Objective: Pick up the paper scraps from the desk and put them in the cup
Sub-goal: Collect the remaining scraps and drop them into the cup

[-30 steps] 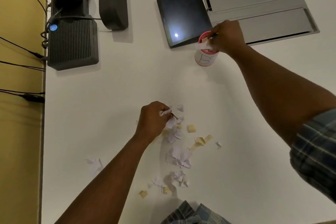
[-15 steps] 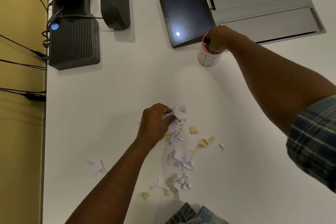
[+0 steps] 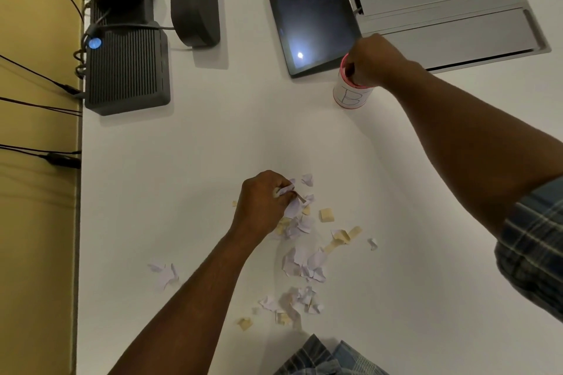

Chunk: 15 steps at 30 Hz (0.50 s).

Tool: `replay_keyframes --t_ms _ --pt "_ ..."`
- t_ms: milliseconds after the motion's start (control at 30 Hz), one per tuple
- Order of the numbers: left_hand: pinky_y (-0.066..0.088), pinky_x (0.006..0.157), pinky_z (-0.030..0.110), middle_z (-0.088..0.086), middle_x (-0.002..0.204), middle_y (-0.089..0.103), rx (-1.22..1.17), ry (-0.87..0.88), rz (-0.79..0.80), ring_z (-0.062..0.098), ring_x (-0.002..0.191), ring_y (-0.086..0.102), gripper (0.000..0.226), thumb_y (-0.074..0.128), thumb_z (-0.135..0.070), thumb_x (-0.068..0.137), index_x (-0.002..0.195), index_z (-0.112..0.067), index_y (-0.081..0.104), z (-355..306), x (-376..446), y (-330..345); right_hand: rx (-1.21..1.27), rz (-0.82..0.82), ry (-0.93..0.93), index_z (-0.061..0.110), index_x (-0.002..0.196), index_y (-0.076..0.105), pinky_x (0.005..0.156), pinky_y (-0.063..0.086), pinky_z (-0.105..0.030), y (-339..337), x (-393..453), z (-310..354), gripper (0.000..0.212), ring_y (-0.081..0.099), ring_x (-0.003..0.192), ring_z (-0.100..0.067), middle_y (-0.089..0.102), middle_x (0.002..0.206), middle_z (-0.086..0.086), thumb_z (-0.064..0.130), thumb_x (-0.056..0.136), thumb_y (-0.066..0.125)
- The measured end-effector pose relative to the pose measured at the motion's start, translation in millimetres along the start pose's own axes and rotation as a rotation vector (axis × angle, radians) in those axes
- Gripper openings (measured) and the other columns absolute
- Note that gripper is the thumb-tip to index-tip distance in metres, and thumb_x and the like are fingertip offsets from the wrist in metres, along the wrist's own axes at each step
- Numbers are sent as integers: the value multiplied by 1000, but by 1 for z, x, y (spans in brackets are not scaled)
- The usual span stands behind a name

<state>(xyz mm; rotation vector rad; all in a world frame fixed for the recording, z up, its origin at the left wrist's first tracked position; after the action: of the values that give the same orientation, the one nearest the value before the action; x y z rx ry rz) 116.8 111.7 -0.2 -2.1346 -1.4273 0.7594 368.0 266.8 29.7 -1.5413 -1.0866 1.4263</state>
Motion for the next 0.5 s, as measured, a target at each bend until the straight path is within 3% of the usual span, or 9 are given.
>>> replay_keyframes --t_ms 267,367,500 --pt "40 61 1 3 78 69 19 11 -12 7 66 60 16 71 -24 82 77 -9 71 -4 7 -3 130 157 105 -6 125 53 94 46 -42 18 0 1 37 55 113 -40 58 121 -25 10 91 58" --pt "43 62 3 2 81 69 -20 12 -26 6 69 61 11 74 -20 79 77 -10 71 -12 19 -6 197 92 105 -5 122 56 89 51 -41 5 -3 -6 39 60 105 -38 62 112 -24 11 88 64" --pt "43 62 4 1 81 68 -28 58 -35 5 69 61 8 77 -15 76 75 -10 71 -35 43 -13 263 -124 65 -2 108 68 86 51 -40 -24 -22 -20 30 64 93 -35 67 102 -21 21 88 65"
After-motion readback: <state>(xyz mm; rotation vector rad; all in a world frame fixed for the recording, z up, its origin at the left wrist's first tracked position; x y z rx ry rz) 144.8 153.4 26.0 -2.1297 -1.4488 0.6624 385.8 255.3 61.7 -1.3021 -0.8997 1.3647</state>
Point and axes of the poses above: each hand's wrist, its own x-axis towards the middle knuckle, its own y-axis out of the palm, z = x × y, the point moved 9 cm from there along x, towards the middle knuckle
